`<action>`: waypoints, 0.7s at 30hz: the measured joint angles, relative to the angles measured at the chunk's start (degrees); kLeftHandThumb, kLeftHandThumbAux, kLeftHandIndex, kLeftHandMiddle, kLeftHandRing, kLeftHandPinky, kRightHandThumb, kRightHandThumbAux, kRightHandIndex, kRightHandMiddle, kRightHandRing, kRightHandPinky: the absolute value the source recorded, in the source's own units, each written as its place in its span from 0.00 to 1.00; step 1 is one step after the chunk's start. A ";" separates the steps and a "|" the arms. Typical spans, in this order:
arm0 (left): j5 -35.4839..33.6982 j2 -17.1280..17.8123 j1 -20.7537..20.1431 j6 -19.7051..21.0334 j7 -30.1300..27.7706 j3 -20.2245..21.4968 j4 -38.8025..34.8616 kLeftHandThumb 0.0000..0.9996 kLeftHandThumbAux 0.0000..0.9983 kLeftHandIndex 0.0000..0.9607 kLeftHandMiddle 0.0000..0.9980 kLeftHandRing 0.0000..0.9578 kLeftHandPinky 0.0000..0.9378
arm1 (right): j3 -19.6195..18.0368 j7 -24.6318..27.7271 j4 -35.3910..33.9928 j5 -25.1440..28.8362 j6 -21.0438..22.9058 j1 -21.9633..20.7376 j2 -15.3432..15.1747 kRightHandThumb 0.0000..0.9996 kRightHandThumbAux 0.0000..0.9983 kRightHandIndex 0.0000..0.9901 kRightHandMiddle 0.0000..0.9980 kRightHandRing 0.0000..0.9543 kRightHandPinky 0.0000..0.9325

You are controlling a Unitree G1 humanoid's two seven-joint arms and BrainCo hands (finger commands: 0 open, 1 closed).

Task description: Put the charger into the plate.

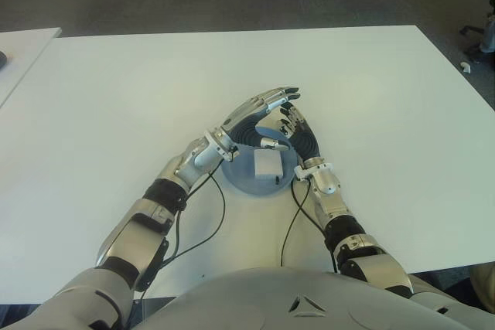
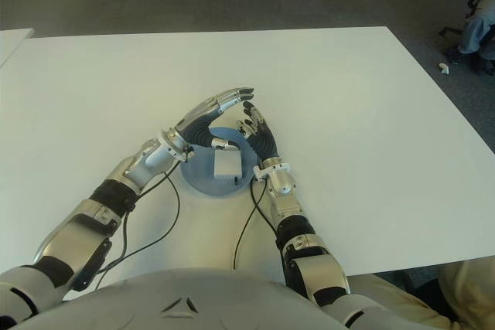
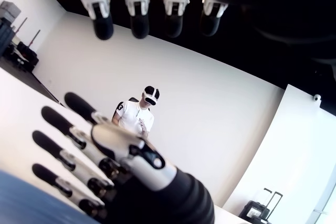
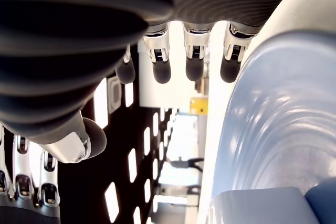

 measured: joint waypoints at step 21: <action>-27.61 -5.94 0.74 0.10 -12.20 9.10 5.79 0.20 0.51 0.09 0.12 0.11 0.10 | -0.03 0.69 0.28 0.09 -0.05 -0.32 -0.07 0.08 0.57 0.00 0.04 0.03 0.04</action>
